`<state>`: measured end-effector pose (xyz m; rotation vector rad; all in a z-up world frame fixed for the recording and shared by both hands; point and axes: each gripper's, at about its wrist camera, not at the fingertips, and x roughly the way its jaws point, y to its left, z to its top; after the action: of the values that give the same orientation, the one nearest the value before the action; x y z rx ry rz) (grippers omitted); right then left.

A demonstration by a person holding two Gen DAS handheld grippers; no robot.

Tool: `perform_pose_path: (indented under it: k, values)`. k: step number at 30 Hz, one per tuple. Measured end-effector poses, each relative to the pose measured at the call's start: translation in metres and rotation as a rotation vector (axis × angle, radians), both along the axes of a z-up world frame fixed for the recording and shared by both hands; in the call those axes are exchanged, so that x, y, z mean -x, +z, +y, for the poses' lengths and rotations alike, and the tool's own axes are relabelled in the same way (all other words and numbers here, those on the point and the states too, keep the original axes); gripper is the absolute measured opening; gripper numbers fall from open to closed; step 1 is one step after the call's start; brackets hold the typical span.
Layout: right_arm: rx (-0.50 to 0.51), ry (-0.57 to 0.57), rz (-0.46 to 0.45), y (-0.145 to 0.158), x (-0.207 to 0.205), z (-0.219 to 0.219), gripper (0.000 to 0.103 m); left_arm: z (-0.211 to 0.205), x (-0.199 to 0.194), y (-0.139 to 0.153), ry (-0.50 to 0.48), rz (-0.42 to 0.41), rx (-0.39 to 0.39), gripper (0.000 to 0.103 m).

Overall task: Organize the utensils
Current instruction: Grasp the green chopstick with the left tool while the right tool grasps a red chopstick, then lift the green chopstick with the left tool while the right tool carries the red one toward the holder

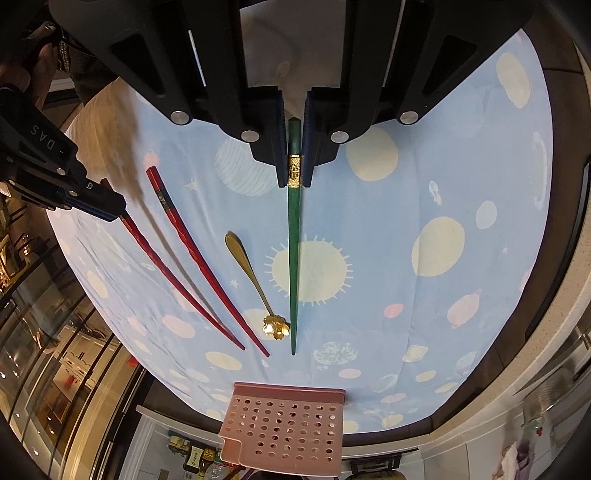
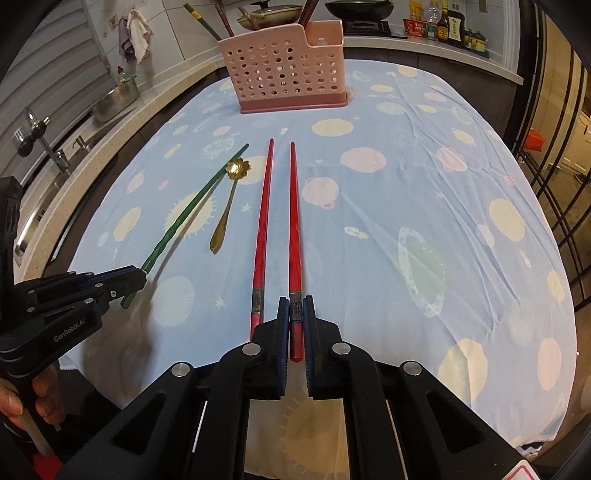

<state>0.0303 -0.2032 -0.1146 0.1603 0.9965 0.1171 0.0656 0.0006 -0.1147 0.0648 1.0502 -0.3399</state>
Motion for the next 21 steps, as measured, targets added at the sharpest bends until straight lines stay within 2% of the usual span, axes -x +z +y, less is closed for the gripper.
perform_pose_path:
  k: [12,21]
  values:
    - [-0.03,-0.048,-0.15,0.061,-0.006,-0.02,0.007,0.021,-0.012,0.059,0.069,-0.115,0.063,0.007]
    - [-0.059,-0.082,-0.264,0.104,-0.024,-0.036,0.007,0.028,-0.035,0.103,0.097,-0.224,0.095,0.007]
